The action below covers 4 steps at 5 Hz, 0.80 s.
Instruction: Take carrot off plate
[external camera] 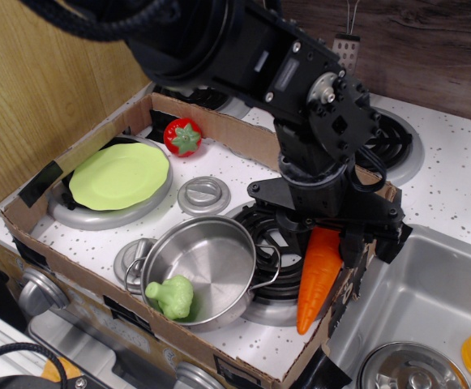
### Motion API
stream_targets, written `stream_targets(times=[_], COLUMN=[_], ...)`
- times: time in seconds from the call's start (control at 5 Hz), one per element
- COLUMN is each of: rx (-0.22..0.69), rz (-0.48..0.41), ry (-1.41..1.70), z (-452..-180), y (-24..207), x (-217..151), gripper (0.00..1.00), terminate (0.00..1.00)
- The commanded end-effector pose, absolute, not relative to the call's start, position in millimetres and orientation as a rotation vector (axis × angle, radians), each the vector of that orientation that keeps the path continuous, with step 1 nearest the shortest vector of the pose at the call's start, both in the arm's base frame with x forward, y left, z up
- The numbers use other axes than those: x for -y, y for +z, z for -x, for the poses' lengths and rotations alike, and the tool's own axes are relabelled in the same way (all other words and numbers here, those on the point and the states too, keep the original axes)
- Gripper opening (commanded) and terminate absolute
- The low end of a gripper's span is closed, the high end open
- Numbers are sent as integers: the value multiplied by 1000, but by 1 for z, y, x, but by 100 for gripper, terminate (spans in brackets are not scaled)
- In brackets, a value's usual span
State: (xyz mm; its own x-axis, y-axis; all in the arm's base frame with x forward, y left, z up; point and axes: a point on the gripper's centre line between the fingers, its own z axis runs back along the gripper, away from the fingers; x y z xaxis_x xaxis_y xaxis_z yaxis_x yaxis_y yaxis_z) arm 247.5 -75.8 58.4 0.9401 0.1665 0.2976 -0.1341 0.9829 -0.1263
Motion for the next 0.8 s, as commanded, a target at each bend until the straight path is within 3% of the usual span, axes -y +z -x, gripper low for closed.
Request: stream_targets(times=[0.0,0.4,0.6], rx=[348,345,343], rz=[12,-60,-55], ry=[99,68,86], z=[-258,-271,-271], y=[84,113,115], x=[79,85,83], gripper=[100,100,100], terminate=[0,0,0])
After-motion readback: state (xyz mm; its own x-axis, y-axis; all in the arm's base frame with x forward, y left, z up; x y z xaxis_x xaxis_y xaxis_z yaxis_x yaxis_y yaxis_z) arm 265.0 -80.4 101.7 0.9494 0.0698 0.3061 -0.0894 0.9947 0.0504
